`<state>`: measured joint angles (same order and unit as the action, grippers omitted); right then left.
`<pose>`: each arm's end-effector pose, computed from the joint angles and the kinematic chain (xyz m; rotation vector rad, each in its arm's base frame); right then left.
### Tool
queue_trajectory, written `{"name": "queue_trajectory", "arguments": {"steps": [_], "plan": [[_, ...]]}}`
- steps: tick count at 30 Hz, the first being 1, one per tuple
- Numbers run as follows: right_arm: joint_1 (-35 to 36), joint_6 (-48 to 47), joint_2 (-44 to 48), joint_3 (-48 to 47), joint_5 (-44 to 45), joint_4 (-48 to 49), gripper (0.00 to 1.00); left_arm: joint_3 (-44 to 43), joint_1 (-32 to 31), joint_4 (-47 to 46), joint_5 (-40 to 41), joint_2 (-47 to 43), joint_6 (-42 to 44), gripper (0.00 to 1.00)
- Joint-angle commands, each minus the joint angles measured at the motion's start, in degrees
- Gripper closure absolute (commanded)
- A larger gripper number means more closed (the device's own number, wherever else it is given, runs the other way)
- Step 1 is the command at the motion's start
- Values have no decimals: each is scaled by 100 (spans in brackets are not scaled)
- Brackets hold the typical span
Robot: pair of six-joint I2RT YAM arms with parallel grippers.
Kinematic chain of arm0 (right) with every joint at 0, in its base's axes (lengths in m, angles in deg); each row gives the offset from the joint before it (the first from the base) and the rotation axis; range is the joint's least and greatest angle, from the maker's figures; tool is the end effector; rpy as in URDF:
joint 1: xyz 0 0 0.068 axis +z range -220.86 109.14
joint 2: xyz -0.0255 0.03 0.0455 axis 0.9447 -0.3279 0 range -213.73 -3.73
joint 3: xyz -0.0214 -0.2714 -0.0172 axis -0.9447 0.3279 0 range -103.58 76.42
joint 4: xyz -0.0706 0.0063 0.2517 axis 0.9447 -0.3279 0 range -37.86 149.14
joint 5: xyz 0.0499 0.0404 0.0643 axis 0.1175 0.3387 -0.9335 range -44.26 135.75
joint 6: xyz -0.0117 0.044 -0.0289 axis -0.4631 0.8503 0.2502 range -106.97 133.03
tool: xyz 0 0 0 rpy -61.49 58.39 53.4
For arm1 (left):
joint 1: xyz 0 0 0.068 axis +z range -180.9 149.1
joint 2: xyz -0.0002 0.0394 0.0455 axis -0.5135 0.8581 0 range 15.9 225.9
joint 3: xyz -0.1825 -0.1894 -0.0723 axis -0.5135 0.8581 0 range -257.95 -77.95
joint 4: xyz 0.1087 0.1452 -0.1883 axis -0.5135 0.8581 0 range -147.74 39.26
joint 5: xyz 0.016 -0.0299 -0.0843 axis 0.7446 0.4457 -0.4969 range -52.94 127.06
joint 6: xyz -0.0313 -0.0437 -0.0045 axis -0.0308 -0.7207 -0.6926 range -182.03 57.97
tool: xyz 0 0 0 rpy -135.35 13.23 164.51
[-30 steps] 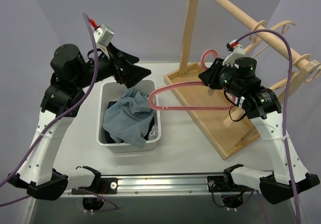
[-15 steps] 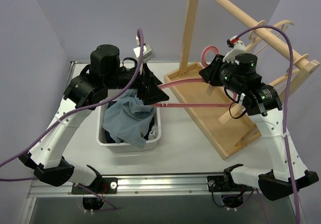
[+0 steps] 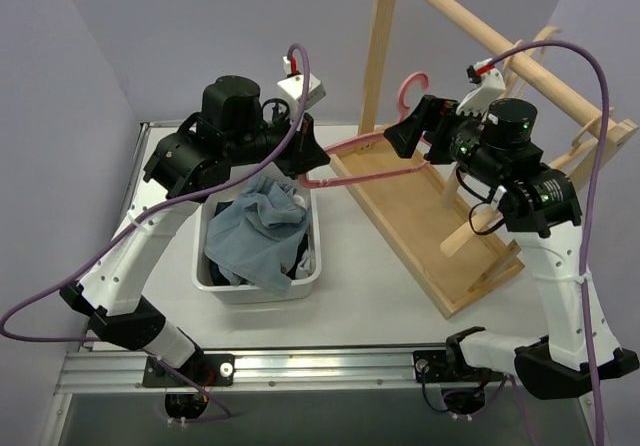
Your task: Remove the skirt from the hanger
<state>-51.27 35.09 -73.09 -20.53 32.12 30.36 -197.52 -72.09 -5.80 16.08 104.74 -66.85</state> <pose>0.2090 0.0833 0.5249 -0.1557 1.6354 0.7505 0.2133 -0.2036 0.5153 0.8667 1.8245 -0.8777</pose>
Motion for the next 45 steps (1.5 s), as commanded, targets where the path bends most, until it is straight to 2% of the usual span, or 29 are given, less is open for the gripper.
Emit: {"name": "queue_trajectory", "arguments": {"steps": [1, 4, 9, 13, 19, 23, 29, 35, 40, 42, 43, 45], "plan": [[9, 34, 327, -552, -307, 39, 0, -795, 6, -316, 418, 116, 95, 98], [9, 192, 511, -939, -561, 73, 0, -1156, 14, -544, 313, 300, 104, 98], [18, 903, 1037, -1020, -1456, 1328, 0, -1411, 14, -1124, 296, 520, -54, 98], [9, 1484, 1250, -1072, -1661, 2164, 0, -1639, 14, -1713, 164, 740, -221, 98], [18, 1547, 1487, -1195, -1424, 2148, 0, -2649, 23, -1670, -143, 1644, -422, 98], [18, 1380, 1566, -1309, -1152, 1693, 0, -3300, 32, -1810, -451, 2128, -722, 98], [36, 1186, 1654, -1248, -703, 1085, 0, -3179, 32, -1776, -627, 2349, -854, 98], [27, 985, 1698, -897, -281, 558, 0, -1703, 32, -2056, -548, 1498, -793, 98], [36, 966, 1847, -326, -105, 478, 0, -1517, 23, -1793, -575, 1470, -731, 97], [27, 966, 1821, -229, -175, 426, 0, -1499, 23, -1662, -540, 1470, -731, 87], [18, 966, 1795, -150, -245, 373, 0, -1456, 23, -1652, -505, 1444, -731, 71], [18, 975, 1777, -35, -334, 303, 0, -1219, 23, -1696, -399, 1295, -670, 57]]}}
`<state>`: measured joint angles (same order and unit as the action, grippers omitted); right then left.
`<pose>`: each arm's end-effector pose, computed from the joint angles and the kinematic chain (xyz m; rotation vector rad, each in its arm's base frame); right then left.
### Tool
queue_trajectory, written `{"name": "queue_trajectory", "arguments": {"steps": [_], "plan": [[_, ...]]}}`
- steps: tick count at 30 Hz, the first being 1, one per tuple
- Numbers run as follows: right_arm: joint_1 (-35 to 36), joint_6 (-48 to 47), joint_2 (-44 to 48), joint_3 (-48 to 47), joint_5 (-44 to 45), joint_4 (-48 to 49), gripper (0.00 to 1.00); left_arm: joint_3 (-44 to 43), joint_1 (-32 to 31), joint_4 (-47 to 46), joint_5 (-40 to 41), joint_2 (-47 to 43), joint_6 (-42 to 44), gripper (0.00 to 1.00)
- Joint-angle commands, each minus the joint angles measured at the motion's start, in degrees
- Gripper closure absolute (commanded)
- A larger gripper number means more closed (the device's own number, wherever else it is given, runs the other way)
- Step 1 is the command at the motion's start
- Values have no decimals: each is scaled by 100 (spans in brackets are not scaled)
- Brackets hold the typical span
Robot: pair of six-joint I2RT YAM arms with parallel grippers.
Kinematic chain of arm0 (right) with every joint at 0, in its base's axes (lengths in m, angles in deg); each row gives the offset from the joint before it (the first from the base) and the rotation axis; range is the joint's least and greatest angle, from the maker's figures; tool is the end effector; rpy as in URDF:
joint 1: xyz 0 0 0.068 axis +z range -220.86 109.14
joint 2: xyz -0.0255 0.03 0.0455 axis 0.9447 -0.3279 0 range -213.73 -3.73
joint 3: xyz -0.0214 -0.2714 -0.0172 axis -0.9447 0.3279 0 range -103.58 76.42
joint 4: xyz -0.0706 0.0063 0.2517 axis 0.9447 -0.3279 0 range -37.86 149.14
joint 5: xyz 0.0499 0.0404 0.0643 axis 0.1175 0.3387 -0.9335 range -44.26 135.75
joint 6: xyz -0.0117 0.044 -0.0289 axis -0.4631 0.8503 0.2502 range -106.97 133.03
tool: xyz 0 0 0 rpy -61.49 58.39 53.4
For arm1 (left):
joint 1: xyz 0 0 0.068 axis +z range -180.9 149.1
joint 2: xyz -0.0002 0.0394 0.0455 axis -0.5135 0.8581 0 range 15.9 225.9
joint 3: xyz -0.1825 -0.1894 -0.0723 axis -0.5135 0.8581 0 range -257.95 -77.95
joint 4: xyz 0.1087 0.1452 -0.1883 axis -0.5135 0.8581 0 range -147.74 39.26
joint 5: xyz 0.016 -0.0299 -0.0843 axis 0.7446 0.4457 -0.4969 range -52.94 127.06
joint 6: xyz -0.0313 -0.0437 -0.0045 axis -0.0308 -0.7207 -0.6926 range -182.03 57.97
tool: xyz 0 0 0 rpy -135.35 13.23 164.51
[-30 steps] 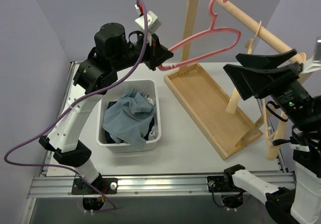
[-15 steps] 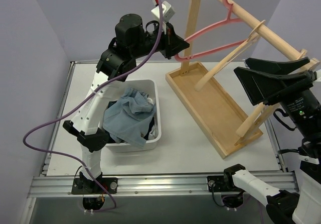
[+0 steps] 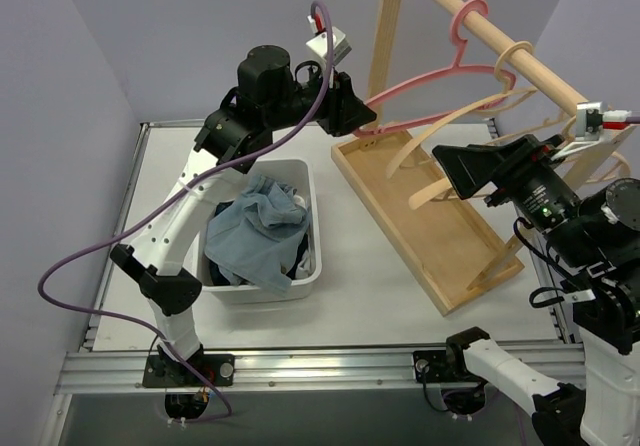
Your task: Remove the skirt from the hanger
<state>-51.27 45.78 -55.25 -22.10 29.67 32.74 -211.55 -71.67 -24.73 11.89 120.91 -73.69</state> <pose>0.0723 0.0362 0.5783 -0.1107 1.2790 0.9607 0.2784 -0.2601 0.5301 0.7736 1.5700 -1.0443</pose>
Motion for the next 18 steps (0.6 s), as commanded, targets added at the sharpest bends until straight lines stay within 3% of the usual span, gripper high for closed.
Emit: {"name": "queue_trajectory", "arguments": {"steps": [1, 3, 4, 5, 11, 18], "plan": [[18, -102, 11, 201, -63, 12, 0, 281, -36, 214, 116, -384, 23, 48], [27, -129, 99, 526, -97, -41, 0, 475, -36, 293, 310, -516, 41, 39], [18, -216, 116, 596, -97, -189, 0, 545, -45, 328, 354, -552, 41, 11], [27, -251, 160, 736, -115, -234, 0, 659, -45, 372, 424, -630, 32, 6], [18, -629, 528, 1299, -300, -349, 0, 1660, -45, -75, 969, -1498, -196, 6], [9, -797, 1460, 2187, 7, -524, 0, 4093, -80, -1436, 1769, -3080, -1416, 6]]}}
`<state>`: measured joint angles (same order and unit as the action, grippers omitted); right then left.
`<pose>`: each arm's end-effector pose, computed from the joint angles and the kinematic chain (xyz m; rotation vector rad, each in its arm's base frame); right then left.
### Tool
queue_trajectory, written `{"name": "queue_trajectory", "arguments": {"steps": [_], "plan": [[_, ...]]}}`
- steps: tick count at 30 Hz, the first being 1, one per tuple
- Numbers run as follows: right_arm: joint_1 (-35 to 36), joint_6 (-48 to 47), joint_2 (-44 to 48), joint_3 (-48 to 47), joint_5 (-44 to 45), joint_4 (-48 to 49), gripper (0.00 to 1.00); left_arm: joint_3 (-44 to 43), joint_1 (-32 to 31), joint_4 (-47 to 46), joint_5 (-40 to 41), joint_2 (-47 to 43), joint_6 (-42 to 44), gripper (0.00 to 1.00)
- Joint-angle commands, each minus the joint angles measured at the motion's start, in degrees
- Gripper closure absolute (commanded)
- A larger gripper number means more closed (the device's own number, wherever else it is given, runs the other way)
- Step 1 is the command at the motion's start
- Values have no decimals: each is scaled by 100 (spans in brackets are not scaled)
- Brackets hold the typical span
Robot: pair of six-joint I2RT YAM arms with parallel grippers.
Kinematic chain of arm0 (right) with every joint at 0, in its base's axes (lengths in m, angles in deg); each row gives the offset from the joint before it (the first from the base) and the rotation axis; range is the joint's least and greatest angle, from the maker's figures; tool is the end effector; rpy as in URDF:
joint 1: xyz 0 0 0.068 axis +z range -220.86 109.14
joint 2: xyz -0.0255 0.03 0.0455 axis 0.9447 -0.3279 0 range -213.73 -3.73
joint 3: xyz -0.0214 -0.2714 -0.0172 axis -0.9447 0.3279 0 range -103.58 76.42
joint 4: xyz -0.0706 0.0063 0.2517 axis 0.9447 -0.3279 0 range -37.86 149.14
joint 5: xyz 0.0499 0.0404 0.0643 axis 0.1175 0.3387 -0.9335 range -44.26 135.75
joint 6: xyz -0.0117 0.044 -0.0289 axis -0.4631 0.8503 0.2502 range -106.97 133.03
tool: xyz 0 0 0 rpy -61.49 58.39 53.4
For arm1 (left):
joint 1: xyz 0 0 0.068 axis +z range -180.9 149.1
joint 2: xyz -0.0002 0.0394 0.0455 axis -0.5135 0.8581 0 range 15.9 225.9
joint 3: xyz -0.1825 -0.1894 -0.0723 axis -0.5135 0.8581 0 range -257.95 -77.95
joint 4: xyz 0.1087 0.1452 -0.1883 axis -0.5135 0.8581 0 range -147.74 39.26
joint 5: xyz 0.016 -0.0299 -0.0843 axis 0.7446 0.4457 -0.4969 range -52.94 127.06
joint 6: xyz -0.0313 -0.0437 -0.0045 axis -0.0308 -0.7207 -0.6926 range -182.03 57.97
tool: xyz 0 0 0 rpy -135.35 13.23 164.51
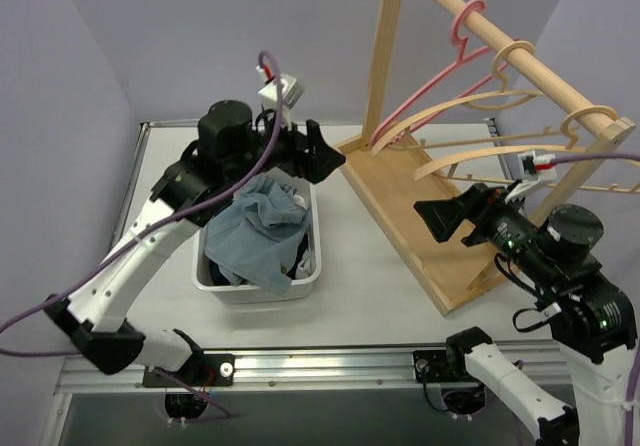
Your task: Remove the skirt from the hanger
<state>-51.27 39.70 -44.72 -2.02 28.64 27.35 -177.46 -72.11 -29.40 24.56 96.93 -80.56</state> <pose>0.0777 0.0388 0.4939 -0.1577 1.5301 0.8680 0.2201 -0.2030 0.4901 0.5249 1.7602 -0.9400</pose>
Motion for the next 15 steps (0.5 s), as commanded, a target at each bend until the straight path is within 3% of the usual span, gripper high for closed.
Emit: {"name": "queue_trajectory", "arguments": {"steps": [1, 9, 15], "plan": [[9, -172, 530, 493, 137, 15, 0, 974, -45, -1075, 563, -851, -845, 6], [1, 92, 1593, 1822, -311, 155, 0, 2968, -54, -1417, 415, -1950, -1618, 6], [1, 338, 2358, 2305, -433, 190, 0, 3875, -45, -1743, 160, -2601, -2190, 6]]}}
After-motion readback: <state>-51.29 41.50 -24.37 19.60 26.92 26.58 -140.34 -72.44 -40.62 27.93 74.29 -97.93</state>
